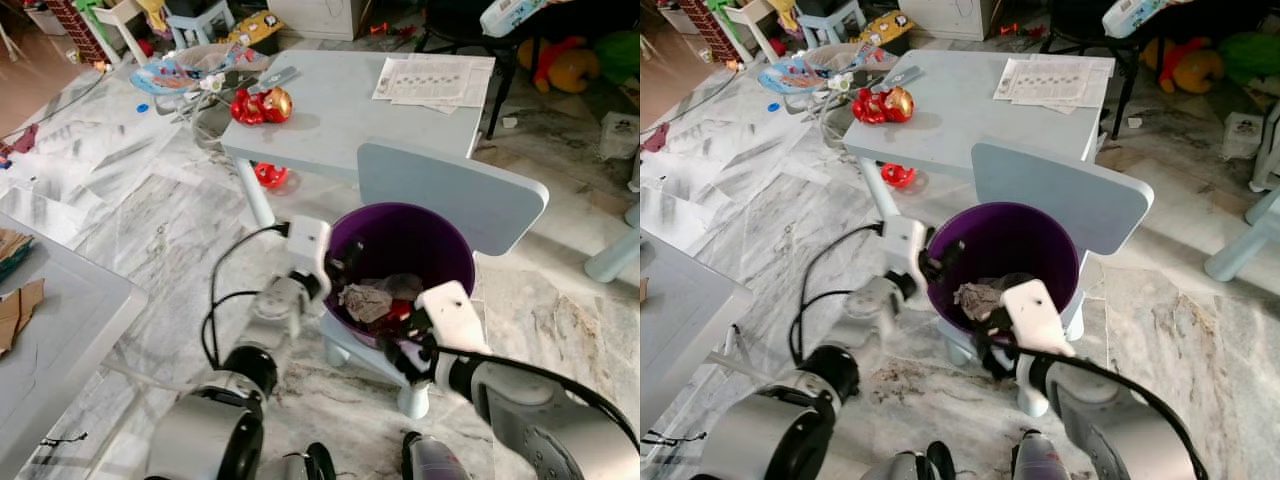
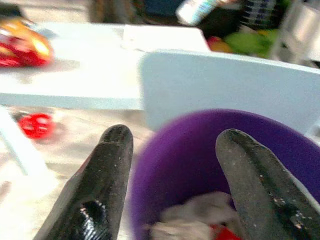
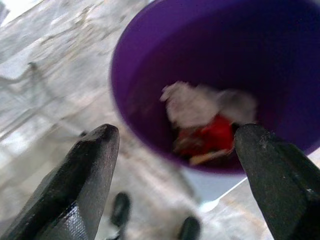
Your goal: Picking trash to rubbish bin
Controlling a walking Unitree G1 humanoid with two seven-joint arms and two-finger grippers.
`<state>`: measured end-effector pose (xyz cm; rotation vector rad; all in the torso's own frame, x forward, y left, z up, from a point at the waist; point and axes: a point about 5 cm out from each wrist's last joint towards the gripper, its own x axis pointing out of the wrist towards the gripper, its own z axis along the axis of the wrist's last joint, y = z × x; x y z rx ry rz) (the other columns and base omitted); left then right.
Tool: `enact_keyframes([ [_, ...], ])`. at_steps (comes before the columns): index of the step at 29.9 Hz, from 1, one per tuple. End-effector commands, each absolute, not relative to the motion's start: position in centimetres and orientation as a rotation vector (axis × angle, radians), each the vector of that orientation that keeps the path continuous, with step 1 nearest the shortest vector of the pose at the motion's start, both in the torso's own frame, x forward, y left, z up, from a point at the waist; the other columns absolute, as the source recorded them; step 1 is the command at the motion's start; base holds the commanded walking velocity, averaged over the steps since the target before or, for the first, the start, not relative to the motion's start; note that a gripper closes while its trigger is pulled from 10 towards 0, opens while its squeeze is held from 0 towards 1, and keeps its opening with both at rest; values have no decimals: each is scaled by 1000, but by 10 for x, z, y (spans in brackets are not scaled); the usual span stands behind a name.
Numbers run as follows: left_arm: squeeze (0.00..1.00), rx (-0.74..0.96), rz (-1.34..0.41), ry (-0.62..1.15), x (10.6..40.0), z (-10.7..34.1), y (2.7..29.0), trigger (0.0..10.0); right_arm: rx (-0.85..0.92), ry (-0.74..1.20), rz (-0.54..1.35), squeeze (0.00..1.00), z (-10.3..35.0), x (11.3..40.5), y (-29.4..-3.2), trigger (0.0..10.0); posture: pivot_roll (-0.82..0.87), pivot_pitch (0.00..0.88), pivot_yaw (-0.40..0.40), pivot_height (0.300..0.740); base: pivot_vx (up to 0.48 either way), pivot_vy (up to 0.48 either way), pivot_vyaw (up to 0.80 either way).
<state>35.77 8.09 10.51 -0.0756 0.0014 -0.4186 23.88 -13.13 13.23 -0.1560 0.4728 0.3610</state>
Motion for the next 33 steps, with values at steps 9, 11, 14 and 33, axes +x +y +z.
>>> enact_keyframes([
  [9,1000,39,-54,-167,342,116,162,10000,-177,235,232,0,147,287,-139,10000,-104,113,109,740,0,0,0],
  [11,1000,50,-12,-181,337,117,170,10000,-181,199,228,0,152,294,-139,10000,-91,108,98,740,0,0,0],
  [14,1000,94,82,-213,323,123,186,10000,-161,137,248,0,163,305,-132,10000,-72,100,82,740,0,0,0],
  [33,1000,238,365,-272,278,157,220,10000,-63,-101,283,0,185,321,-111,10000,-36,94,51,740,0,0,0],
])
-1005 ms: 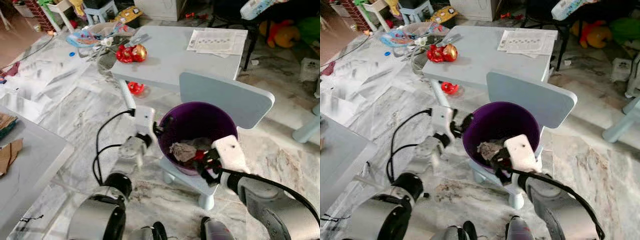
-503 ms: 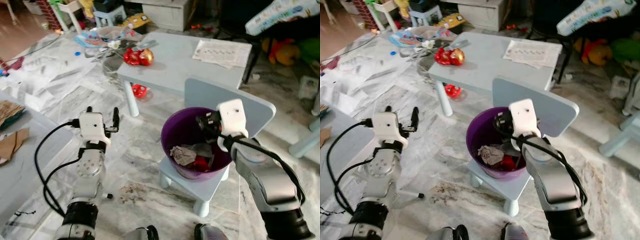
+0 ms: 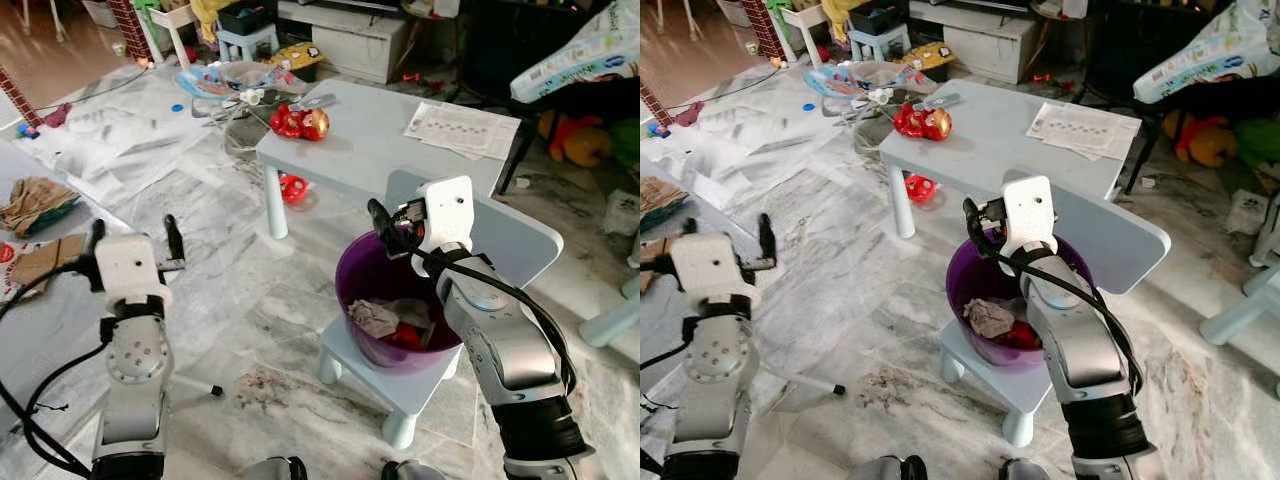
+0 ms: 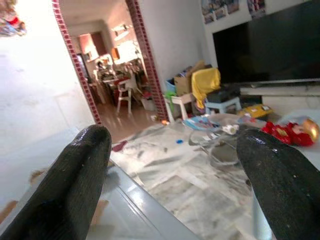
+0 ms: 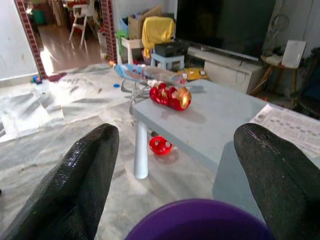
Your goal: Picking trash to rubbish bin
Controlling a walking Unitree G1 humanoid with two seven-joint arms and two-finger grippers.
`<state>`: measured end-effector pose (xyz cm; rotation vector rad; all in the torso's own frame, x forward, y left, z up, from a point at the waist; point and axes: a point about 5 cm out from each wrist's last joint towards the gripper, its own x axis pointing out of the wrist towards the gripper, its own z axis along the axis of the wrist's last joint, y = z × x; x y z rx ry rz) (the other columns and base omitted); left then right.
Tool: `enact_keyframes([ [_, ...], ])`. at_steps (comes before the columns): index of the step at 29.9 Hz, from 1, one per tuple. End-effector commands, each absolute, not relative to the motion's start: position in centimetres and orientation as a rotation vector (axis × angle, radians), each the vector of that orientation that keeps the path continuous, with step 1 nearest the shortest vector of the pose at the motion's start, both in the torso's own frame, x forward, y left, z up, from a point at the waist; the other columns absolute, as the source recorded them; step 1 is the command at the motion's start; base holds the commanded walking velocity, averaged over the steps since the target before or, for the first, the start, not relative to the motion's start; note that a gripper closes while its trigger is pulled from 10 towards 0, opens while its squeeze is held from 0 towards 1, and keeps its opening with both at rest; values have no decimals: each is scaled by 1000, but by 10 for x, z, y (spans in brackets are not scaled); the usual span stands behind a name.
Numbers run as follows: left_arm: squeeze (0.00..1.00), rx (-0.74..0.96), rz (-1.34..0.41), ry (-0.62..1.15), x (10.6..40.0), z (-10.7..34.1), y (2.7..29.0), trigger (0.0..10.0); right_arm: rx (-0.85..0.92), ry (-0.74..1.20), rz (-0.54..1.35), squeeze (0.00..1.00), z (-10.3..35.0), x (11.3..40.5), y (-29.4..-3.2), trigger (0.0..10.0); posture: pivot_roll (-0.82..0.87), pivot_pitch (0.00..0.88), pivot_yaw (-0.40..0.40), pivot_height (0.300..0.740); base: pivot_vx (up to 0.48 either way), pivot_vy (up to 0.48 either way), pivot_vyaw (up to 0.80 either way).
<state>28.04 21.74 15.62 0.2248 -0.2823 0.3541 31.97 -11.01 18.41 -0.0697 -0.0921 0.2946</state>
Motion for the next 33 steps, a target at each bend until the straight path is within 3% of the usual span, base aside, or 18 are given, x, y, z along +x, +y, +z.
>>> enact_keyframes([
  [1,1000,241,358,-271,278,157,218,10000,-63,-106,295,0,185,321,-109,10000,-36,94,51,740,0,0,0],
  [2,1000,243,357,-267,278,157,216,10000,-63,-114,292,0,186,322,-109,10000,-36,94,51,740,0,0,0],
  [3,125,239,362,-257,279,156,214,10000,-68,-118,288,0,187,322,-109,10000,-37,95,52,740,0,0,800],
  [4,0,237,357,-242,280,155,212,10000,-69,-121,286,0,187,323,-109,10000,-37,95,52,740,0,0,800],
  [18,0,168,316,-229,292,166,192,10000,-57,-142,280,0,188,326,-109,10000,-40,95,47,740,0,0,800],
  [33,0,279,296,-97,291,151,214,10000,-26,-157,300,0,189,332,-104,10000,-9,89,35,740,0,0,679],
])
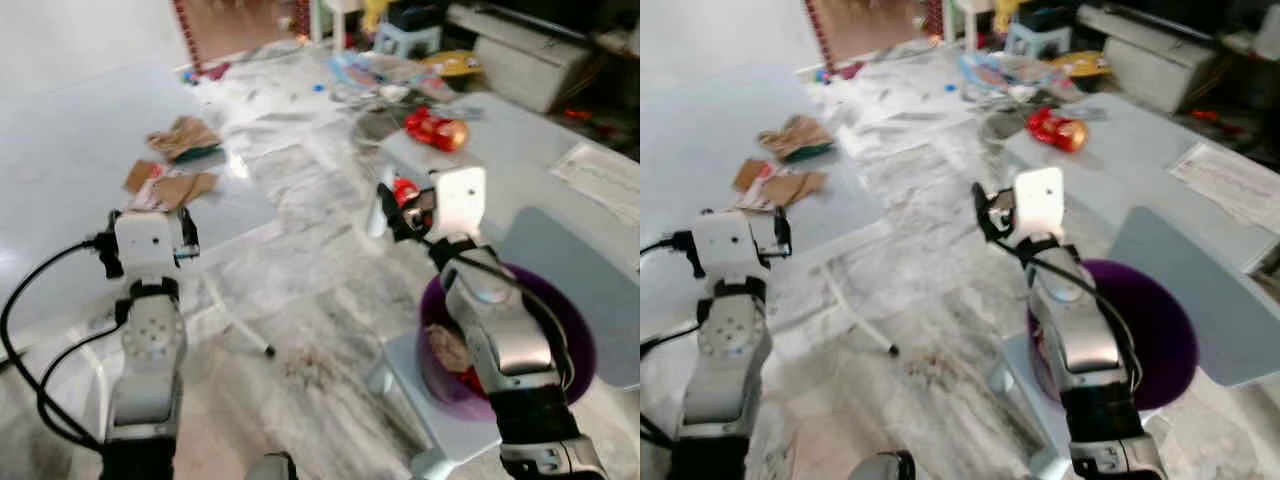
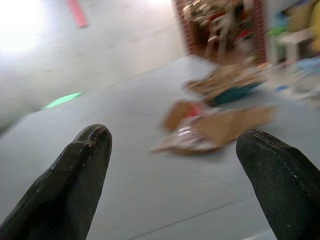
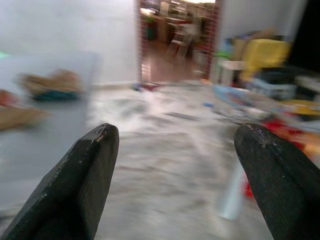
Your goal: Picking trash to rubbish bin
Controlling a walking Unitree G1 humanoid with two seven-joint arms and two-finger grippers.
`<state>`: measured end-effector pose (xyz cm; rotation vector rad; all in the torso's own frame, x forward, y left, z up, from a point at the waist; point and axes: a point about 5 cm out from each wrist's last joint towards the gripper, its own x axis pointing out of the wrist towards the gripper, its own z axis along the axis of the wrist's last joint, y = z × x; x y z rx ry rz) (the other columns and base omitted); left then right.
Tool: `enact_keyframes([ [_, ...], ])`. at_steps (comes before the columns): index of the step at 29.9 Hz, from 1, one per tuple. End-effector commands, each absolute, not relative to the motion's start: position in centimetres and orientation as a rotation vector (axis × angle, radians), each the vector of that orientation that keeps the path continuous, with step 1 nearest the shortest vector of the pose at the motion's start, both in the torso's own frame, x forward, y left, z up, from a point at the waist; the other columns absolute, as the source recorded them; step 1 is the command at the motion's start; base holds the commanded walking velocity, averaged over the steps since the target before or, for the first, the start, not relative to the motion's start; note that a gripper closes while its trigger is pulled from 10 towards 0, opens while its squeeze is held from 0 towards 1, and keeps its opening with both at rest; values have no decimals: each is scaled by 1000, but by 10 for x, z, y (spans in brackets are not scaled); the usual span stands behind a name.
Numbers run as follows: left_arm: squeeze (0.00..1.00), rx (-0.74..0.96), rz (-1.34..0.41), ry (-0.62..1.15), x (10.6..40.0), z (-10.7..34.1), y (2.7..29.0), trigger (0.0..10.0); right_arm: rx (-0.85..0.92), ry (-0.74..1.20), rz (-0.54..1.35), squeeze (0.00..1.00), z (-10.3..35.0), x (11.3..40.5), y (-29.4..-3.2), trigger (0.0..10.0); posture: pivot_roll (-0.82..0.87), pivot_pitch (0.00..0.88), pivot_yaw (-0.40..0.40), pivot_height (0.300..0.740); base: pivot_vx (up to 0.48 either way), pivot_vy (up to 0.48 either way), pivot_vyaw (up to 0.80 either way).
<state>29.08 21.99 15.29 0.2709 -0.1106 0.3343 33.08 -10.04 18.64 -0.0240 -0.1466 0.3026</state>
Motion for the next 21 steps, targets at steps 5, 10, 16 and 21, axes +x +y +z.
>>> enact_keyframes([
  [5,0,305,166,-13,278,135,199,10000,-14,-154,305,0,187,333,-104,10000,11,88,27,740,0,0,0],
  [10,0,269,118,26,267,129,192,10000,-43,-158,284,0,185,331,-117,10000,2,55,40,740,0,0,0],
  [16,0,173,145,36,263,128,189,10000,-135,-152,328,0,186,325,-136,10000,-22,37,64,740,0,0,0],
  [21,0,140,185,30,269,129,192,10000,-232,-162,332,0,187,318,-146,10000,-30,38,65,740,0,0,0],
])
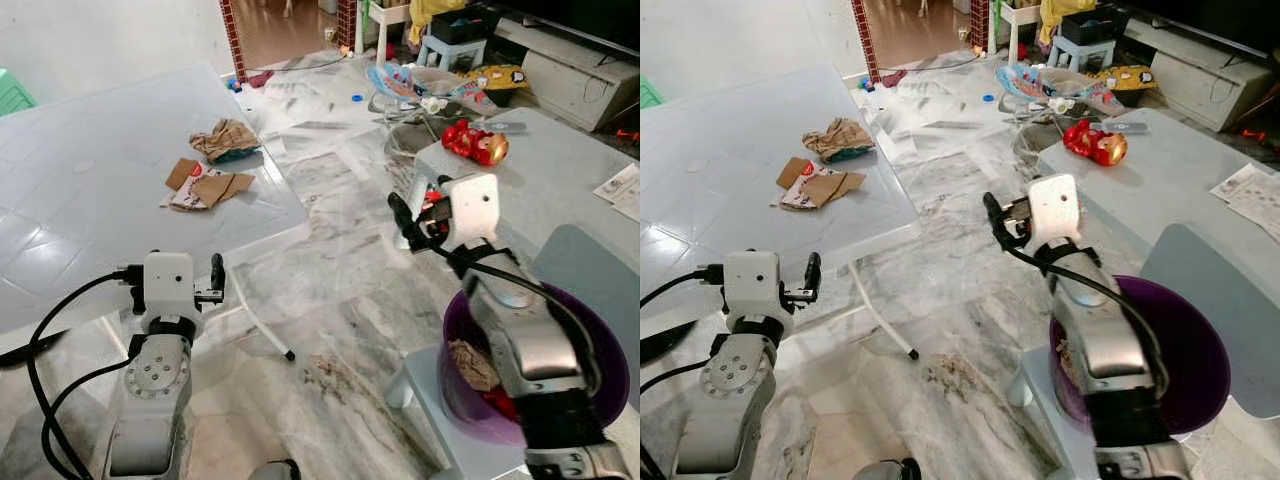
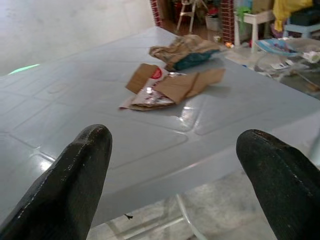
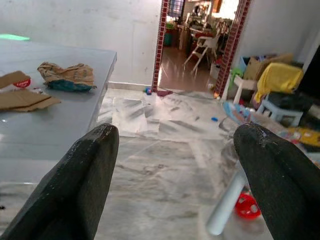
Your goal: Picking trash to rubbish bin
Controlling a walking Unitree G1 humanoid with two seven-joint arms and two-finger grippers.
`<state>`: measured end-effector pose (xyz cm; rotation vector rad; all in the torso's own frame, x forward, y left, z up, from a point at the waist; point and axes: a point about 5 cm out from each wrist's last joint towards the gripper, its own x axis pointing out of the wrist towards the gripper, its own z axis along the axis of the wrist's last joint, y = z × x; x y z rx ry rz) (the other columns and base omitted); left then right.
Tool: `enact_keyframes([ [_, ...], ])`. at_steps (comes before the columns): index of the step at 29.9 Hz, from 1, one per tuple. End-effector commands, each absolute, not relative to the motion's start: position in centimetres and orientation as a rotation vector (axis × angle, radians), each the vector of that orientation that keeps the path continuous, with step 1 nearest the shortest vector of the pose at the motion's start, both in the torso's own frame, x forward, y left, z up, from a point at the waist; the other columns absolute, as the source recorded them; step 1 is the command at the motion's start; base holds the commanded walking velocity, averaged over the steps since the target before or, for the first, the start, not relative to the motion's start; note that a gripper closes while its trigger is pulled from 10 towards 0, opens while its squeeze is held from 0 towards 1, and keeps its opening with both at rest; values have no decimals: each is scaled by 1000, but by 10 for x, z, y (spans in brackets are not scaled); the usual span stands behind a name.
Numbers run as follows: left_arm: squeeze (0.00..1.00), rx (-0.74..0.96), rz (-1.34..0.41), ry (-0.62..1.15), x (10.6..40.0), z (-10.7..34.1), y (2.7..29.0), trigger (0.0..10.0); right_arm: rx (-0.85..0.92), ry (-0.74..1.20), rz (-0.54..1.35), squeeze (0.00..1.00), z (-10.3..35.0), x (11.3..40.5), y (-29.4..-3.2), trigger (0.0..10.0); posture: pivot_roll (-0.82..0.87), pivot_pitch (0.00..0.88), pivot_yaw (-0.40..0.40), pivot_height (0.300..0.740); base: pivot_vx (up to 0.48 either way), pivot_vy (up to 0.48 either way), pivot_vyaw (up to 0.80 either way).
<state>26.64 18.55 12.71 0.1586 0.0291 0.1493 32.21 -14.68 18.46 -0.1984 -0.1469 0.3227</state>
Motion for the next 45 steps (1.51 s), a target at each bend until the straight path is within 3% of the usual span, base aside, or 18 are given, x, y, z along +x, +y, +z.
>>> enact_keyframes([
  [1,0,133,192,22,271,131,194,10000,-245,-166,304,0,187,317,-151,10000,-34,42,64,740,0,0,0],
  [9,0,156,93,15,272,135,186,10000,-164,-163,186,0,182,312,-154,10000,-37,64,54,740,0,0,0],
  [17,0,141,106,38,264,129,185,10000,-80,-165,90,0,180,309,-152,10000,-32,80,49,740,0,0,100],
  [25,0,85,164,-15,280,141,181,10000,-76,-212,136,0,193,318,-139,10000,-38,74,37,740,0,0,745],
  [33,0,72,206,-12,282,141,184,10000,-57,-207,141,0,195,319,-136,10000,-43,82,29,740,0,0,0],
  [45,0,82,220,4,283,139,184,10000,-44,-206,144,0,196,319,-133,10000,-46,92,31,740,0,370,0],
])
